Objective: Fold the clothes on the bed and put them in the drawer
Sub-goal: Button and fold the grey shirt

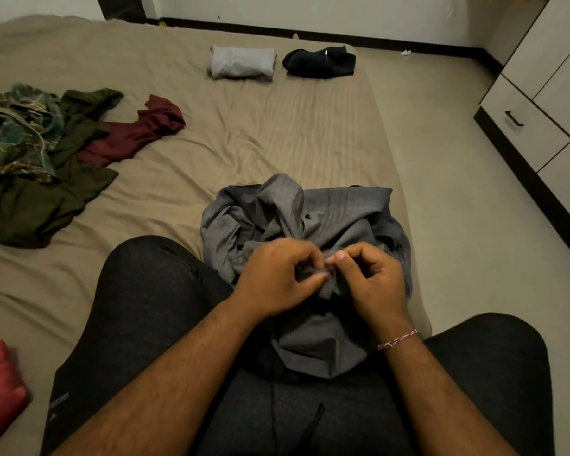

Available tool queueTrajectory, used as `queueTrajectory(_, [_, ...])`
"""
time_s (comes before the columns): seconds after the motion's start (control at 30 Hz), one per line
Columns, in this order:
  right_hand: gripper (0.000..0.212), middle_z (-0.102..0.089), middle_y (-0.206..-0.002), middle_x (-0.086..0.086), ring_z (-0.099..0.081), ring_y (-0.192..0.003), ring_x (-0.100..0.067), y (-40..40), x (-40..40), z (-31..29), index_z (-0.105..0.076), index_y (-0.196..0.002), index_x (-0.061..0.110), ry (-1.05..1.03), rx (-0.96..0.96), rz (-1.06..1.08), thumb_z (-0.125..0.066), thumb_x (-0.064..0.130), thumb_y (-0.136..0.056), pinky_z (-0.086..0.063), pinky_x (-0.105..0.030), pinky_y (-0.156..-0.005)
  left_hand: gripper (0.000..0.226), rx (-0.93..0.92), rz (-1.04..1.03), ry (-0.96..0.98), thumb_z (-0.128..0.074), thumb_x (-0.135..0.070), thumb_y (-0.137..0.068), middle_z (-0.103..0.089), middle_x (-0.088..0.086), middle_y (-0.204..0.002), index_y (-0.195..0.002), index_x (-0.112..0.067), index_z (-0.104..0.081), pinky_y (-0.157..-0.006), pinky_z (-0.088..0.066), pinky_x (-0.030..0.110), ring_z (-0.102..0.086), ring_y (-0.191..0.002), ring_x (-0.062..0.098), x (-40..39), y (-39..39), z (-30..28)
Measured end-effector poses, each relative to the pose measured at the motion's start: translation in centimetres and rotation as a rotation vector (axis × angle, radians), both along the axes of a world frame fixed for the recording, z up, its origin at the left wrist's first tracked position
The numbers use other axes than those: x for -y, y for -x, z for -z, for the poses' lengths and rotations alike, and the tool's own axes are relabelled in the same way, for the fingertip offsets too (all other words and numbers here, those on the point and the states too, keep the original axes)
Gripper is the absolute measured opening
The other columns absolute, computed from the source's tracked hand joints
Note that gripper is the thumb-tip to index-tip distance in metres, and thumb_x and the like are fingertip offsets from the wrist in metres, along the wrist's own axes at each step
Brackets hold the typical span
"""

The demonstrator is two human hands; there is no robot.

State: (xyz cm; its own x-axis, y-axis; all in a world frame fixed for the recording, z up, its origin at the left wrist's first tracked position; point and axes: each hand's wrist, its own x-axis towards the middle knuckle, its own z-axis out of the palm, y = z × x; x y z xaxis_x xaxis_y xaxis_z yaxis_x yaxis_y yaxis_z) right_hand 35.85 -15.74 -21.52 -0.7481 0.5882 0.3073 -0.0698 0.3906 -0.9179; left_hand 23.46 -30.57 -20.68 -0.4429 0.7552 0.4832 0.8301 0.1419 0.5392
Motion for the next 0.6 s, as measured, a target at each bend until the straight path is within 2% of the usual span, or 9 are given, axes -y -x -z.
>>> queueTrajectory(0.07, [0.017,-0.074,-0.081,0.001,-0.070,-0.077,-0.018,0.1,-0.6,0.1,-0.071,-0.082,0.018,0.023,0.000,0.095,-0.066,0.021,-0.098,-0.060,-0.042,-0.074,0.025,0.006,0.136,0.099,-0.073,-0.050,-0.090,-0.066,-0.012,-0.076,-0.081,-0.027,-0.069,-0.065,-0.052,0.036,-0.059,-0.072,0.004,0.2,0.3,0.2])
queueTrajectory(0.13, [0.015,-0.071,-0.085,0.002,-0.068,-0.081,-0.014,0.9,-1.4,-0.2,-0.069,-0.083,0.018,0.066,0.009,0.208,-0.068,0.019,-0.098,-0.059,-0.044,-0.078,0.030,0.010,0.106,-0.006,-0.068,-0.047,-0.095,-0.062,-0.009,-0.075,-0.078,-0.023,-0.067,-0.067,-0.048,0.038,-0.056,-0.073,0.011,-0.1,0.3,0.2])
queueTrajectory(0.2, [0.010,-0.064,-0.116,0.000,-0.063,-0.105,-0.009,2.1,-2.4,-0.5,-0.071,-0.091,0.025,0.036,0.038,0.235,-0.074,0.017,-0.093,-0.056,-0.035,-0.093,0.025,-0.016,-0.016,-0.169,-0.068,-0.035,-0.096,-0.062,-0.004,-0.083,-0.079,-0.017,-0.068,-0.074,-0.045,0.040,-0.055,-0.081,0.017,-0.4,0.8,-0.1])
queueTrajectory(0.3, [0.021,-0.025,-0.163,0.005,-0.026,-0.146,-0.015,3.8,-4.2,-0.2,-0.074,-0.101,0.043,-0.136,0.262,0.142,-0.082,0.031,-0.086,-0.031,-0.029,-0.117,0.013,-0.110,-0.216,-0.164,-0.073,-0.031,-0.089,-0.062,0.002,-0.120,-0.097,-0.021,-0.074,-0.091,-0.046,0.045,-0.053,-0.112,0.022,-1.3,2.3,-0.3])
queueTrajectory(0.37, [0.030,-0.014,-0.170,0.005,-0.014,-0.149,-0.015,4.6,-4.8,0.2,-0.075,-0.114,0.041,-0.321,0.462,0.075,-0.081,0.040,-0.085,-0.020,-0.034,-0.122,0.042,-0.077,-0.335,0.077,-0.071,-0.045,-0.087,-0.036,0.008,-0.158,-0.126,-0.030,-0.067,-0.111,-0.037,0.053,-0.032,-0.145,0.030,-2.4,3.6,-0.1])
queueTrajectory(0.43, [0.043,-0.033,-0.165,-0.003,-0.026,-0.149,-0.024,4.7,-4.8,1.1,-0.071,-0.129,0.029,-0.398,0.602,-0.028,-0.077,0.040,-0.088,-0.023,-0.035,-0.121,0.078,0.001,-0.350,0.429,-0.062,-0.059,-0.090,0.003,0.005,-0.172,-0.156,-0.028,-0.037,-0.121,-0.018,0.058,0.002,-0.158,0.029,-3.5,4.9,0.3])
queueTrajectory(0.47, [0.045,-0.046,-0.157,-0.005,-0.037,-0.144,-0.026,4.5,-4.6,1.4,-0.069,-0.132,0.022,-0.391,0.631,-0.067,-0.075,0.037,-0.090,-0.028,-0.034,-0.119,0.089,0.019,-0.326,0.591,-0.059,-0.062,-0.091,0.008,0.003,-0.173,-0.162,-0.023,-0.024,-0.123,-0.014,0.057,0.007,-0.158,0.027,-3.8,5.4,0.8])
queueTrajectory(0.53, [0.035,-0.068,-0.131,-0.005,-0.059,-0.123,-0.023,3.7,-4.3,1.7,-0.074,-0.121,0.014,-0.391,0.620,-0.058,-0.072,0.033,-0.092,-0.046,-0.035,-0.108,0.080,0.041,-0.264,0.770,-0.061,-0.057,-0.092,-0.021,0.006,-0.168,-0.156,-0.018,-0.035,-0.120,-0.024,0.053,-0.017,-0.155,0.028,-4.0,6.2,1.4])
queueTrajectory(0.6, [0.024,-0.076,-0.090,-0.003,-0.068,-0.087,-0.015,2.5,-4.0,1.3,-0.077,-0.087,0.012,-0.390,0.588,0.014,-0.070,0.034,-0.091,-0.058,-0.040,-0.083,0.030,0.075,-0.193,0.727,-0.065,-0.041,-0.089,-0.063,0.006,-0.123,-0.110,-0.020,-0.066,-0.094,-0.049,0.044,-0.058,-0.119,0.028,-3.0,6.1,0.9])
